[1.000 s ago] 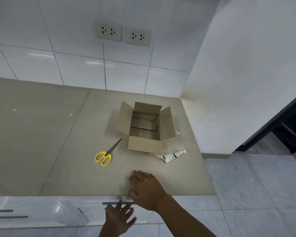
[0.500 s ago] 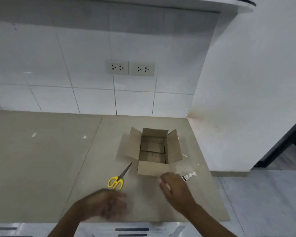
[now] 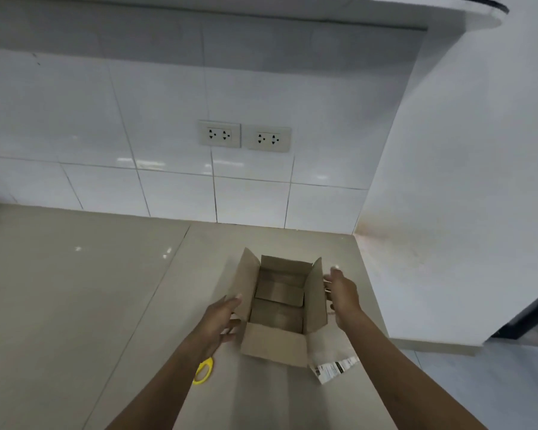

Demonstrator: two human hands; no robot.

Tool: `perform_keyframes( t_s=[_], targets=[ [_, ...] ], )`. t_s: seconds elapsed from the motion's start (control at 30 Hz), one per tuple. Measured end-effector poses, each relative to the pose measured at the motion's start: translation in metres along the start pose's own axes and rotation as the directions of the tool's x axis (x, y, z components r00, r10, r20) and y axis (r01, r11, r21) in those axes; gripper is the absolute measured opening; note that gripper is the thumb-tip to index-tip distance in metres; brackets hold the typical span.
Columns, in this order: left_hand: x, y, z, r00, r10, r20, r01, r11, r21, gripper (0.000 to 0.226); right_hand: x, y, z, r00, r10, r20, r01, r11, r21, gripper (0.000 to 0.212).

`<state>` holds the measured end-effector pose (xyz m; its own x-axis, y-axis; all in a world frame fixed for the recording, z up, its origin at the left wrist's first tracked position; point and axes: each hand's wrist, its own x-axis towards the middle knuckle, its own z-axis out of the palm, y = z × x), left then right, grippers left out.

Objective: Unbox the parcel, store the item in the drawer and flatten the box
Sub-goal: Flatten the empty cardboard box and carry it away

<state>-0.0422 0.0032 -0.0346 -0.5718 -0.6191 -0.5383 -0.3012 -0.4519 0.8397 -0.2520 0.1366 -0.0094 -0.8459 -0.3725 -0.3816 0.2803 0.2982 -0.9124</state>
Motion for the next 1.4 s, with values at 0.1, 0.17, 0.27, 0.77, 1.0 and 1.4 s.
perform_keyframes(
  t_s=[0.1, 0.17, 0.27, 0.77, 1.0, 1.4],
  targets=[
    [0.007, -0.004, 0.003, 0.999, 0.04, -0.02, -0.039, 0.997, 0.072, 0.029, 0.006, -0.007, 0.011, 0.995, -0.097, -0.002, 0.095, 0.977, -0.189, 0.044],
    [0.01, -0.005, 0.003, 0.998, 0.058, -0.029, -0.054, 0.993, 0.104, 0.029, 0.009, -0.014, 0.016, 0.975, -0.21, 0.073, 0.223, 0.913, -0.342, 0.046],
    [0.008, 0.0, 0.005, 0.996, 0.081, -0.04, -0.076, 0.991, 0.11, 0.026, 0.02, -0.02, 0.026, 0.946, -0.234, 0.225, 0.312, 0.847, -0.431, 0.046],
    [-0.007, 0.03, 0.005, 0.97, 0.22, 0.102, -0.232, 0.965, 0.121, 0.057, 0.006, -0.002, 0.027, 0.985, 0.03, 0.171, -0.005, 0.989, -0.15, 0.051],
    [0.012, 0.026, -0.006, 0.995, -0.102, 0.005, 0.101, 0.994, 0.031, 0.062, -0.002, 0.016, 0.028, 0.961, 0.102, 0.258, -0.104, 0.995, -0.005, 0.057],
    [-0.005, 0.045, -0.018, 0.979, -0.052, 0.197, 0.022, 0.988, 0.153, 0.088, -0.008, 0.003, 0.02, 0.895, 0.212, 0.393, -0.223, 0.975, -0.017, 0.059]
  ],
)
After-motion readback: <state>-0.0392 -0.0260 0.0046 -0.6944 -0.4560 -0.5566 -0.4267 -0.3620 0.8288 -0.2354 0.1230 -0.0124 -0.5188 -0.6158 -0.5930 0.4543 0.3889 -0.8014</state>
